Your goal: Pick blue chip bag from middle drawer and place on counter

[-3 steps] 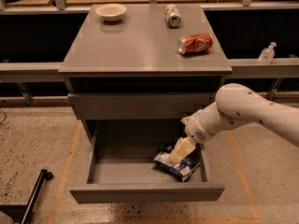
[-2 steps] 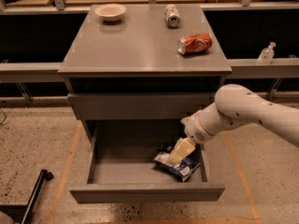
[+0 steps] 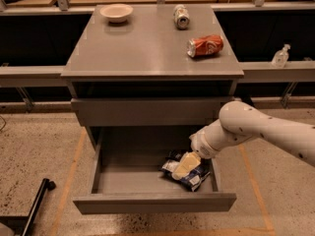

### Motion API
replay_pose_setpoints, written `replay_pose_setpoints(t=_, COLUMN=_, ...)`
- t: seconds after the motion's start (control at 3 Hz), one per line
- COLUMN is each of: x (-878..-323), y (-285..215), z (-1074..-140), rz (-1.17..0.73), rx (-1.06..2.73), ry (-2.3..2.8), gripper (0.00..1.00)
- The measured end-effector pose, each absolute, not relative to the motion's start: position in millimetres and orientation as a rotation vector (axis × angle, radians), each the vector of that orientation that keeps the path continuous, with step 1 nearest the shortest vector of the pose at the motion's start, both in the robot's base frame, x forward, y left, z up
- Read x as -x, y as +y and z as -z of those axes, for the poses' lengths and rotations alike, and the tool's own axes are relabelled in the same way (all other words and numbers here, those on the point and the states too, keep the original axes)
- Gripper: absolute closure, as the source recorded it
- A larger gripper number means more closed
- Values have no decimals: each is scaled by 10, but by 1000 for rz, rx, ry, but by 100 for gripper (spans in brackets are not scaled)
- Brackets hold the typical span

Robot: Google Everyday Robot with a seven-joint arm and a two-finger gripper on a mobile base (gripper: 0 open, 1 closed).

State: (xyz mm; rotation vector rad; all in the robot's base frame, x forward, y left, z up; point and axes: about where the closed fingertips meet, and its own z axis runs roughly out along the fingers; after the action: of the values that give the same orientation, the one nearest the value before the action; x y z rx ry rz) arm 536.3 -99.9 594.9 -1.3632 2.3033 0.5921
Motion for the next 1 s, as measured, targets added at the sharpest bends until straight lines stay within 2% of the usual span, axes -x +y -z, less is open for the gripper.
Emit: replay_pose_setpoints(t=1.0, x=-5527, y=-1264, z=-4870, rz=-696, rx=1156, ry=2419, gripper=0)
